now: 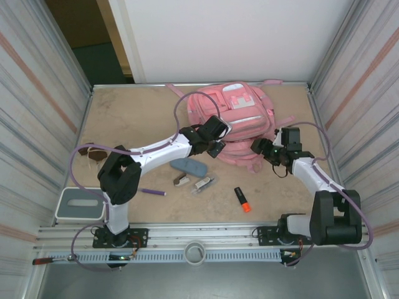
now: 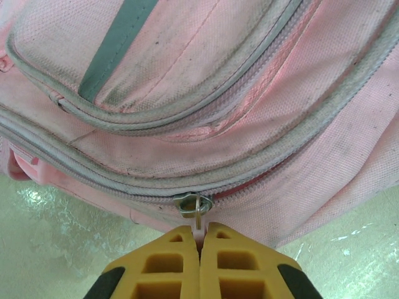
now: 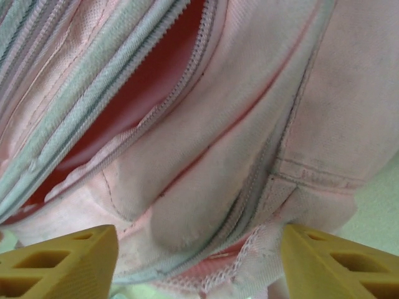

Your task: Pack books, pencil case, and school supplies into a backpack

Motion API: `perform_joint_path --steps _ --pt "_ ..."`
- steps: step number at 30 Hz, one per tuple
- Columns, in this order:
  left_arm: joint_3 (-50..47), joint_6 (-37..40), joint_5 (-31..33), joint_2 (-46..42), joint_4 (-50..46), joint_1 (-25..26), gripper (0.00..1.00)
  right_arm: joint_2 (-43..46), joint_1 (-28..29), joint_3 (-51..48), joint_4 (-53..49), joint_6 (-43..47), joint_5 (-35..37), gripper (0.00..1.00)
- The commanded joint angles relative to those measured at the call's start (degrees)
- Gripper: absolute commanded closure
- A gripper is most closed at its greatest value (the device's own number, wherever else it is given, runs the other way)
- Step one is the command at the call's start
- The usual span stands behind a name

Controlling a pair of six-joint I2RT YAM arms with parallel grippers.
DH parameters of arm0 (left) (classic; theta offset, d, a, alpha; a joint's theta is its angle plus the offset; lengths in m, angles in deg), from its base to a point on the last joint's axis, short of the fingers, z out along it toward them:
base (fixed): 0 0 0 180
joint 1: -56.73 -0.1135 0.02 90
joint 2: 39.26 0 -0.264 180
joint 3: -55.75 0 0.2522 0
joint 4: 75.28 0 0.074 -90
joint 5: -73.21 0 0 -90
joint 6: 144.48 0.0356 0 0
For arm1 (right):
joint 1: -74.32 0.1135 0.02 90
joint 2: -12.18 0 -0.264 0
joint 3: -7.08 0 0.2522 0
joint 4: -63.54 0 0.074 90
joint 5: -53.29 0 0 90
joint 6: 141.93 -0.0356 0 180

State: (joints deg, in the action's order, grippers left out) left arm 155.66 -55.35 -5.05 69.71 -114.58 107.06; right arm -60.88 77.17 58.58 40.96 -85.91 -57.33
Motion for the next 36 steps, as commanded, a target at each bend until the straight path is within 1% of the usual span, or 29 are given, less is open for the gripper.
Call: perform_joint_path --steps 1,4,5,7,8,10,12,18,27,31,36 --pt "1.88 0.16 0.06 -0.07 1.05 0.12 1.0 -2.78 1.86 2.43 2.35 -0.25 3.78 0.38" --pt "1.27 0.07 0.62 -0.5 1.1 0.12 1.0 -4.58 2.33 3.09 2.06 0.88 6.36 0.54" --pt "1.09 0.0 0.89 -0.59 0.96 0.13 1.0 -4.87 2.41 3.13 1.69 1.46 7.52 0.6" --pt "0.63 -0.02 1.75 -0.85 0.81 -0.01 1.0 -5.26 2.35 3.13 0.47 3.07 10.87 0.77" --pt "0.39 -0.02 2.12 -0.95 0.74 -0.04 1.0 -5.28 2.34 3.07 -0.06 3.72 12.24 0.83" --pt "-0.3 0.24 2.9 -1.2 0.67 -0.55 1.0 -4.77 1.79 2.64 -0.92 4.66 14.25 0.92" --pt "-0.98 0.51 3.48 -1.45 0.64 -1.41 1.0 -3.72 0.86 1.98 -1.18 5.01 14.4 0.99" --pt "-1.98 0.93 3.68 -0.98 1.47 -6.47 1.0 -0.99 -1.66 1.3 -2.47 5.76 13.65 1.0" --pt "-0.18 0.86 2.64 2.47 3.47 -14.18 1.0 -3.09 -1.71 1.66 -1.71 6.01 11.71 1.0" --pt "2.85 0.57 1.92 5.87 3.61 -16.75 1.0 -3.72 -1.25 2.0 -1.73 6.28 10.88 1.0" --pt "4.75 -0.53 1.87 8.8 5.4 -18.74 1.0 -3.9 -0.87 2.34 -1.95 6.8 9.97 1.0"
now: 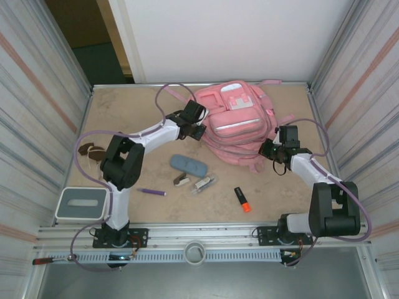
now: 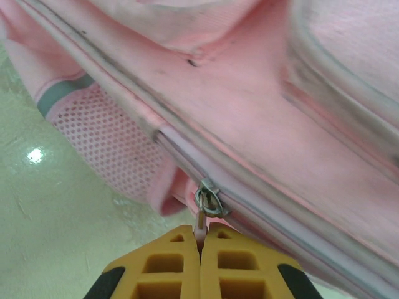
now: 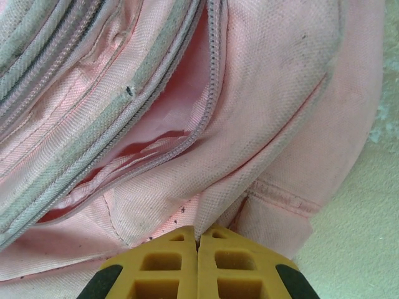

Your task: Pack books, pencil case, and school supplies into a backpack

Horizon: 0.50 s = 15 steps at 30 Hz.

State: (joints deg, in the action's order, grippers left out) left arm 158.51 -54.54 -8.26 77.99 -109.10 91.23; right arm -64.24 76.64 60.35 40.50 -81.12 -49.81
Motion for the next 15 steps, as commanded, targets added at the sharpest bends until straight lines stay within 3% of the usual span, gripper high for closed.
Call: perform_joint_path --steps 1,8,15 --pt "1.97 -1.57 5.0 0.85 0.63 -3.32 0.99 -0.59 -0.22 0.57 -1.32 2.01 1.97 1.0" --pt "2.53 -2.41 3.92 2.06 2.83 -6.02 0.79 -0.7 2.71 1.63 -0.65 2.86 0.19 1.0" --pt "-10.84 -4.37 3.26 -10.1 11.65 -6.2 0.46 2.68 5.34 3.74 -2.69 4.84 0.51 0.97"
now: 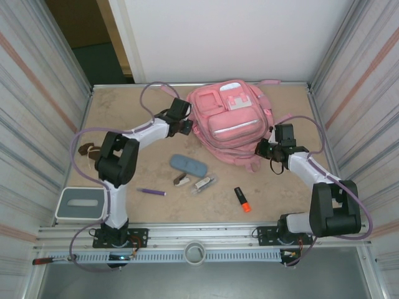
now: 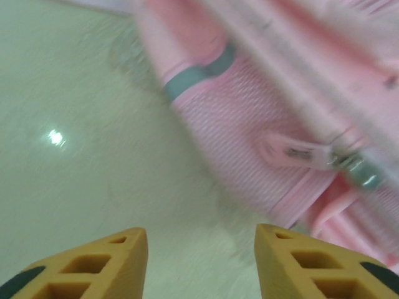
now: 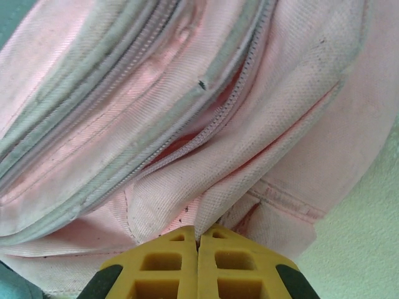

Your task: Pack books, pencil case, and school supplies into a backpack

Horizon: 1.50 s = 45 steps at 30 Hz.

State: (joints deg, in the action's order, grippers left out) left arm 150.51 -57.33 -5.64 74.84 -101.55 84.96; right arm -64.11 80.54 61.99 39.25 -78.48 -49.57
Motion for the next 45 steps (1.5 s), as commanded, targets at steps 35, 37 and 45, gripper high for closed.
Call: perform_joint_path --steps 35,37,45 --pt "-27.99 -10.12 -12.42 -27.77 13.5 2.01 0.15 -15.14 26.03 18.95 -2.43 38.94 32.25 0.13" --pt "-29.13 -10.58 -12.22 -28.17 13.57 1.92 0.15 -18.36 26.85 21.42 -2.89 40.65 34.39 0.14" --pt "-32.71 -11.69 -10.98 -29.74 14.1 1.92 0.14 -25.83 28.34 30.06 -6.08 43.19 35.55 0.46"
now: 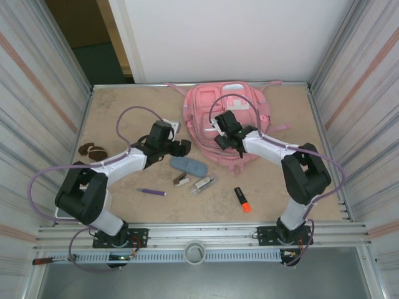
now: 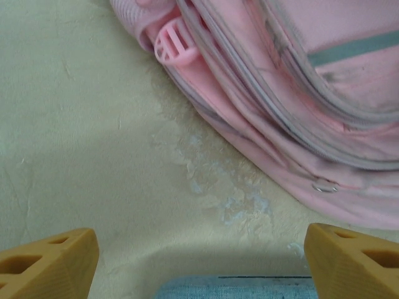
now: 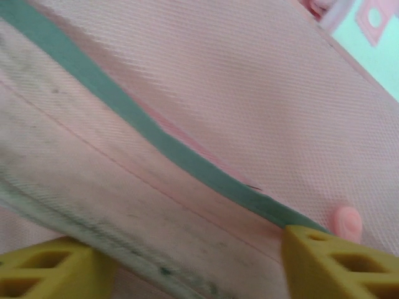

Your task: Pack books, pencil case, and school supplies into a backpack

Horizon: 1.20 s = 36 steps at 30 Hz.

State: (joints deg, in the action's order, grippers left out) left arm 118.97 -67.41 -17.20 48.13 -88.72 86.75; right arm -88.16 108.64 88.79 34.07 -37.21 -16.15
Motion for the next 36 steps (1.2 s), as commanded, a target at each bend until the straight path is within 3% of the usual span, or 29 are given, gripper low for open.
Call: perform_joint_path --steps 1,3,6,10,15,19,25,36 --pt "-1.49 -1.73 1.0 -3.39 1.27 0.13 0.14 -2.11 0.42 4.15 -1.51 2.02 2.03 0.54" --pt "-2.63 -2.46 2.18 -4.51 1.14 0.13 0.14 -2.32 0.8 6.04 -2.97 2.07 2.08 0.71" --pt "-4.35 -4.93 3.74 -6.12 -0.07 0.13 0.13 -1.48 1.12 8.32 -3.97 1.43 1.62 0.87" --pt "-6.63 -7.11 4.53 -6.42 -2.14 0.13 0.08 0.29 1.1 11.35 -5.95 -1.26 1.17 0.99" --pt "-7.4 -8.15 5.88 -5.9 -7.95 1.6 0.03 2.05 0.57 12.65 -6.87 -3.99 -0.91 1.0" --pt "-8.92 -10.61 7.87 -6.96 -11.11 6.39 0.01 1.88 -0.11 12.4 -6.92 -4.6 -1.19 1.0" --pt "-9.38 -13.75 0.37 -3.82 -7.81 7.78 0.01 1.51 -0.67 11.67 -6.14 -5.65 -3.75 1.0" --pt "-0.23 -11.62 -2.92 4.13 -4.92 8.81 0.01 2.92 -1.49 9.8 -5.74 -7.26 -5.85 1.0"
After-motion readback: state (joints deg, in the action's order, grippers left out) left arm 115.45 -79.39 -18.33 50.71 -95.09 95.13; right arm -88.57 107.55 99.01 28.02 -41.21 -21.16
